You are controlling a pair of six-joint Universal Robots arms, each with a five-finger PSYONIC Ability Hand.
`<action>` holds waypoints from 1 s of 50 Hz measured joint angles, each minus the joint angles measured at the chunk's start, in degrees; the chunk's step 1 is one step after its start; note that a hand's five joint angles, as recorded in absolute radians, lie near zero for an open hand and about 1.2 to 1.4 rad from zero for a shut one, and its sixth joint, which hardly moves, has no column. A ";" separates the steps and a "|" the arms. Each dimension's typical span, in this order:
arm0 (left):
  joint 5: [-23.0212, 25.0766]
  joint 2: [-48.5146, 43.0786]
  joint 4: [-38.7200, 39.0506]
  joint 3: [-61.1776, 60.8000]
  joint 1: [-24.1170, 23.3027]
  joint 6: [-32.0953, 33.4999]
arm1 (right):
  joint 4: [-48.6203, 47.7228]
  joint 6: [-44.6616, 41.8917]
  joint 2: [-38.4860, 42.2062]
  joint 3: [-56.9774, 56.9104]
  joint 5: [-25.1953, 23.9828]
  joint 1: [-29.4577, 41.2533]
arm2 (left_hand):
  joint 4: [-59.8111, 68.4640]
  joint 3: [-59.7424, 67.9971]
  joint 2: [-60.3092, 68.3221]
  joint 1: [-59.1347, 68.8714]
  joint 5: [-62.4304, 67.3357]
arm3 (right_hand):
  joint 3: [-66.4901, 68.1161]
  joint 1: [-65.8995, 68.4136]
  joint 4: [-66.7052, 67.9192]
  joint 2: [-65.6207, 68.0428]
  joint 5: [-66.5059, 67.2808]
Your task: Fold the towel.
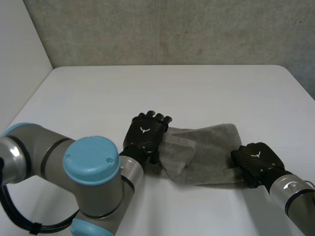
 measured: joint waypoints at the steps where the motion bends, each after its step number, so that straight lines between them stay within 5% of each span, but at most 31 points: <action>1: 0.29 0.38 0.01 -0.44 0.15 0.59 | 0.01 0.00 -0.01 0.00 -0.02 0.02 | 0.05 0.00 0.00 0.00 0.02 | 0.00 0.00 0.00 0.00 0.00; 7: 3.88 2.21 0.01 -0.86 1.19 4.38 | 0.01 0.03 0.09 -0.02 -0.14 0.39 | 0.06 0.00 0.00 0.00 0.04 | 0.00 0.00 0.00 0.00 0.00; 14: 15.28 1.11 -0.95 3.15 0.51 5.52 | 0.01 0.05 0.02 0.20 0.03 0.47 | 0.06 0.00 0.00 0.00 0.06 | 0.00 0.00 0.00 0.00 0.00; 20: 20.10 -2.79 -5.75 8.20 -0.66 6.37 | 0.01 -0.07 -0.09 0.34 0.05 0.09 | 0.07 0.17 0.03 0.00 0.11 | 0.00 0.00 0.00 0.00 0.00; 33: 19.20 -13.12 -29.64 22.93 -0.63 16.56 | 0.18 -0.13 -0.13 0.41 -0.10 -0.28 | 0.17 0.65 0.52 0.11 0.49 | 0.00 0.00 0.00 0.00 0.00; 38: 17.15 -12.89 -31.92 24.17 -0.23 18.59 | 0.30 -0.13 -0.24 0.44 -0.12 -0.27 | 8.94 9.94 9.87 10.18 9.05 | 0.00 0.00 0.00 0.00 0.00; 50: 7.86 -5.68 -31.27 18.40 1.87 18.98 | 0.45 -0.12 -0.53 0.29 -0.04 -0.33 | 9.86 10.63 10.79 11.04 10.24 | 0.00 0.00 0.00 0.00 0.00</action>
